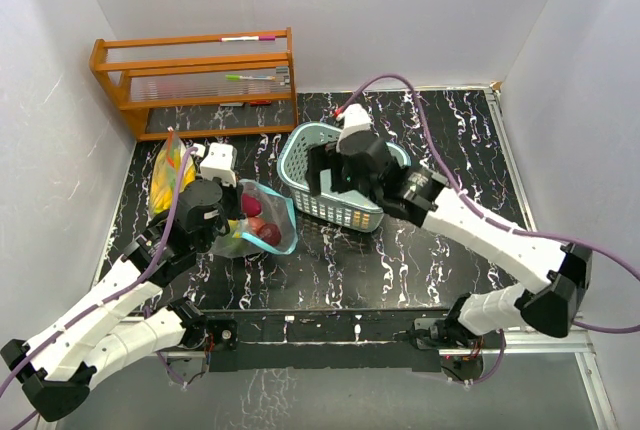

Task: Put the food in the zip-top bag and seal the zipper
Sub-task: Place the fake vegetable in the zipper food storage bag, then pick up the fake vegetable from the bin.

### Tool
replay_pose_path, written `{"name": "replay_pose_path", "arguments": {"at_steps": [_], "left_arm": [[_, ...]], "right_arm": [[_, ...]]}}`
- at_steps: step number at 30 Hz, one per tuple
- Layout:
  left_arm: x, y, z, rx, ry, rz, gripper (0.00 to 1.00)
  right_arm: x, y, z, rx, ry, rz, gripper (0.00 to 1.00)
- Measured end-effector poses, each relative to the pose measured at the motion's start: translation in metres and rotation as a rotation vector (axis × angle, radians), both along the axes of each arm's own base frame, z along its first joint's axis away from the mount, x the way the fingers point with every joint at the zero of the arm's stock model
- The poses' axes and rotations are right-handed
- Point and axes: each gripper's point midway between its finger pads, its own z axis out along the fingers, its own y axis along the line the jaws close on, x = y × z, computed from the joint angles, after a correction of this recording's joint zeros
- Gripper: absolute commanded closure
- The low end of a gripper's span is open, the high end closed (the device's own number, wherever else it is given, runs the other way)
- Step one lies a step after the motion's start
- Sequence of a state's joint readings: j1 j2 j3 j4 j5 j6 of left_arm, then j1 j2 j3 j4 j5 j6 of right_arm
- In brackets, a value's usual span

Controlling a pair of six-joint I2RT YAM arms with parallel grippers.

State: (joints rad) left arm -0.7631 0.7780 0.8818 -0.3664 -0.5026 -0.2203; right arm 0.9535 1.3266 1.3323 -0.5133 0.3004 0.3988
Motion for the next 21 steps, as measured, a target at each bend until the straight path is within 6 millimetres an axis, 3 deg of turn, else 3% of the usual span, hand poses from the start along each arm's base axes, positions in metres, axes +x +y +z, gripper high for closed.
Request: {"name": "replay_pose_path", "arguments": {"at_steps": [5,8,12,16,21], "left_arm": [[-0.001,-0.003,-0.001,-0.006,0.007,-0.015,1.0],[-0.001,-0.004,-0.001,-0.01,0.009,-0.021,1.0],[-0.001,-0.005,-0.001,-0.01,0.009,-0.022,1.0],[-0.001,-0.004,-0.001,-0.007,0.008,-0.023,1.0],[-0.001,-0.003,-0.004,-0.001,0.004,-0.023,1.0]], "right_arm": [[0.055,-0.054,-0.051,-0.105,0.126,-0.205,0.02],[0.071,-0.07,-0.088,-0.183,0.206,-0.264,0.02],[0.078,-0.077,-0.137,-0.29,0.31,-0.287,0.02],[0.075,-0.083,-0.173,-0.38,0.4,-0.3,0.01],[0.062,-0.094,-0.191,-0.45,0.474,-0.315,0.02]]}}
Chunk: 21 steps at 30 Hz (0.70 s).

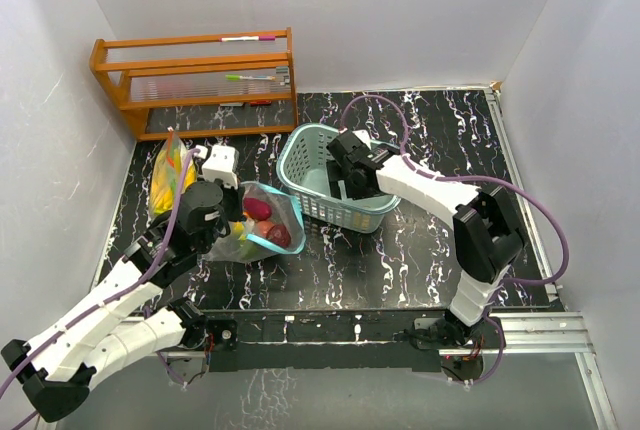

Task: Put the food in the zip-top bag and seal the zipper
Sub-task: Pick up the fake vegetable from the bin.

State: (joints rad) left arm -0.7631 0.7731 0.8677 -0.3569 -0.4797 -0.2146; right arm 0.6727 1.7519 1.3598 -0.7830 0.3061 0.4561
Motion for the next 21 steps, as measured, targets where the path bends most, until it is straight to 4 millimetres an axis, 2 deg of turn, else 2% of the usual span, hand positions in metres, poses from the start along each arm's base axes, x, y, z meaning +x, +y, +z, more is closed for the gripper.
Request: {"name": "replay_pose_path", "arguments": {"at_steps": [5,8,15,18,21], "left_arm": [[0.0,0.001,-0.007,0.013,0.005,0.001,1.0],[0.0,0.002,-0.008,0.019,0.005,0.003,1.0],[-0.001,0.005,-0.004,0.014,-0.012,0.007,1.0],[-0.001,0.005,-0.004,0.013,-0.013,0.007,1.0],[-0.001,0.005,-0.004,0.014,-0.012,0.007,1.0]], "right_arm": [[-0.004,-0.006,-0.006,-0.021,0.031,-0.013,0.01],[-0.007,-0.006,-0.019,-0.029,0.064,-0.011,0.08],[-0.031,-0.017,-0.062,-0.076,0.193,-0.007,0.51],[-0.036,-0.018,-0.064,-0.07,0.205,-0.01,0.76],[-0.035,-0.017,-0.064,-0.065,0.2,-0.005,0.88]]}}
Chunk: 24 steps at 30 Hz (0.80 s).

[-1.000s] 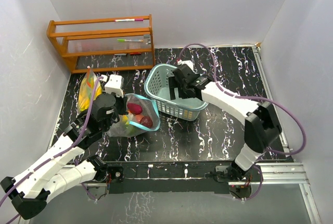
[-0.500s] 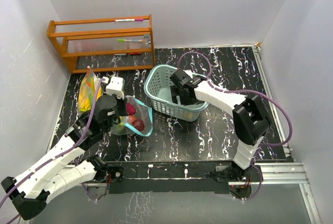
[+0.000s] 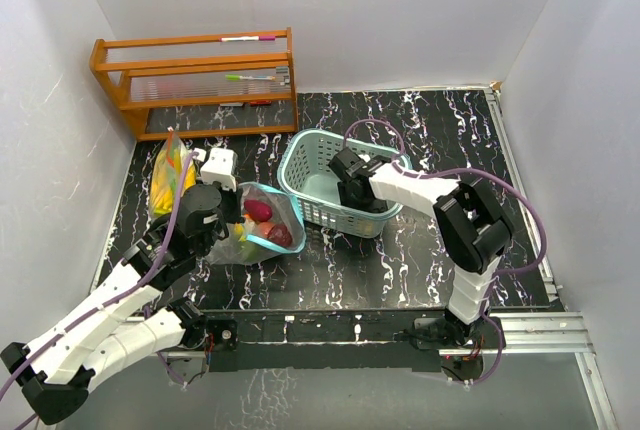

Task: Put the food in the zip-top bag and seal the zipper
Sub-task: Pick up the fake vegetable from the bin.

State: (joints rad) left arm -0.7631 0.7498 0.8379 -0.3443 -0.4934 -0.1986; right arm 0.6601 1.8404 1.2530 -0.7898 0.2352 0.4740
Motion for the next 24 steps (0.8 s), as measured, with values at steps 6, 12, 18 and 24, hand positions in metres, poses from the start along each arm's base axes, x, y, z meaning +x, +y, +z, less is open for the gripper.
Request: {"name": "replay_pose_path", "arguments": {"at_steps": [6,12,18,24], "left_arm": [[0.0,0.0,-0.001,0.003,0.003,0.001,1.0],[0.002,-0.001,-0.004,0.012,0.012,0.001,1.0],[0.003,-0.003,-0.007,0.017,0.022,0.001,1.0],[0.006,-0.007,-0.015,0.034,0.048,-0.005,1.0]], "right_arm": [[0.002,0.003,0.008,0.027,-0.018,0.004,0.91],[0.02,0.02,0.067,0.148,-0.161,0.031,0.91],[0.029,0.042,0.163,0.395,-0.409,0.099,0.91],[-0.008,0.071,0.246,0.718,-0.569,0.315,0.91]]}}
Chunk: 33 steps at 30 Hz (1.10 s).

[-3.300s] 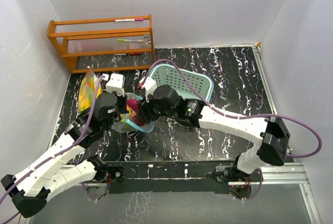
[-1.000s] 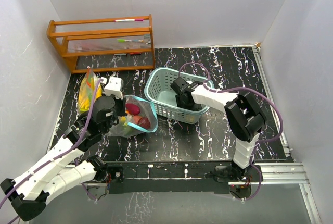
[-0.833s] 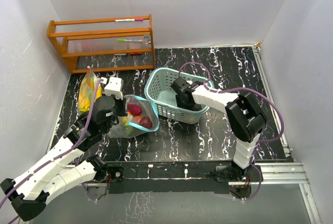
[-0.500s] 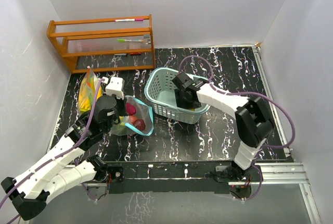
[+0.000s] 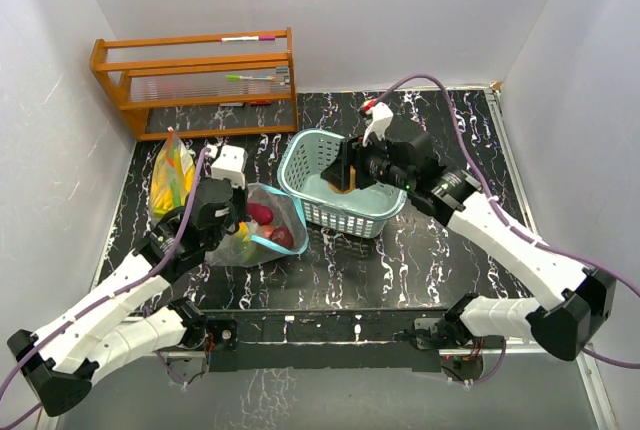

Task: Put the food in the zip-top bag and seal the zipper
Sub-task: Pick up the fake vegetable from the bin, then place the fake vegetable in the zipper food storage bag.

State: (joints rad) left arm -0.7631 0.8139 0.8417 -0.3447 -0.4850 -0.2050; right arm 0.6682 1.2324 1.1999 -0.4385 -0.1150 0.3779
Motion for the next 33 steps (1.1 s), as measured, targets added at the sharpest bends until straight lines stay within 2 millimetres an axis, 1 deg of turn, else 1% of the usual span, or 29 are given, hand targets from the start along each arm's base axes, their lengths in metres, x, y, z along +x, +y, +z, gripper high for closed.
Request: {"name": "replay_pose_path", "arguments": {"at_steps": [2,4,5,8,9,10,12,16,23,24,25,27,30,31,32,33], "left_arm": [[0.001,-0.002,0.0,0.001,0.005,-0.003,1.0],[0.003,-0.004,0.002,-0.002,0.006,-0.003,1.0],[0.003,-0.005,0.003,-0.004,0.006,-0.004,1.0],[0.004,-0.006,0.007,-0.013,0.002,-0.004,1.0],[0.004,-0.006,0.008,-0.016,0.0,-0.004,1.0],[0.004,-0.007,0.01,-0.021,-0.002,-0.004,1.0],[0.004,-0.008,0.013,-0.03,-0.005,-0.005,1.0],[0.003,-0.01,0.016,-0.043,-0.004,-0.013,1.0],[0.0,-0.012,0.016,-0.066,0.007,-0.022,1.0],[-0.001,-0.013,0.016,-0.073,0.01,-0.027,1.0],[-0.002,-0.014,0.017,-0.083,0.012,-0.032,1.0],[-0.004,-0.017,0.018,-0.105,0.018,-0.043,1.0],[-0.007,-0.021,0.019,-0.138,0.024,-0.06,1.0],[-0.008,-0.022,0.019,-0.147,0.026,-0.064,1.0],[-0.009,-0.022,0.018,-0.155,0.029,-0.067,1.0],[-0.011,-0.023,0.016,-0.16,0.034,-0.071,1.0]], "right_arm": [[-0.019,0.019,0.017,0.055,-0.056,0.114,0.91],[-0.044,0.042,0.025,0.082,-0.093,0.236,0.91],[-0.06,0.056,0.028,0.091,-0.113,0.306,0.91],[-0.102,0.09,0.028,0.107,-0.134,0.482,0.91],[-0.111,0.098,0.025,0.107,-0.133,0.523,0.91],[-0.116,0.105,0.019,0.101,-0.126,0.546,0.91],[-0.115,0.113,0.006,0.08,-0.107,0.555,0.91],[-0.097,0.122,-0.019,0.034,-0.072,0.488,0.91],[-0.059,0.135,-0.033,0.028,-0.102,0.331,0.9],[-0.053,0.137,-0.036,0.026,-0.099,0.308,0.87],[-0.048,0.14,-0.042,0.018,-0.096,0.285,0.78],[-0.037,0.144,-0.054,-0.014,-0.091,0.236,0.58],[-0.025,0.153,-0.068,-0.074,-0.107,0.152,0.32],[-0.024,0.154,-0.071,-0.088,-0.114,0.133,0.21],[-0.024,0.155,-0.074,-0.103,-0.124,0.111,0.07],[-0.024,0.155,-0.075,-0.112,-0.13,0.09,0.02]]}}
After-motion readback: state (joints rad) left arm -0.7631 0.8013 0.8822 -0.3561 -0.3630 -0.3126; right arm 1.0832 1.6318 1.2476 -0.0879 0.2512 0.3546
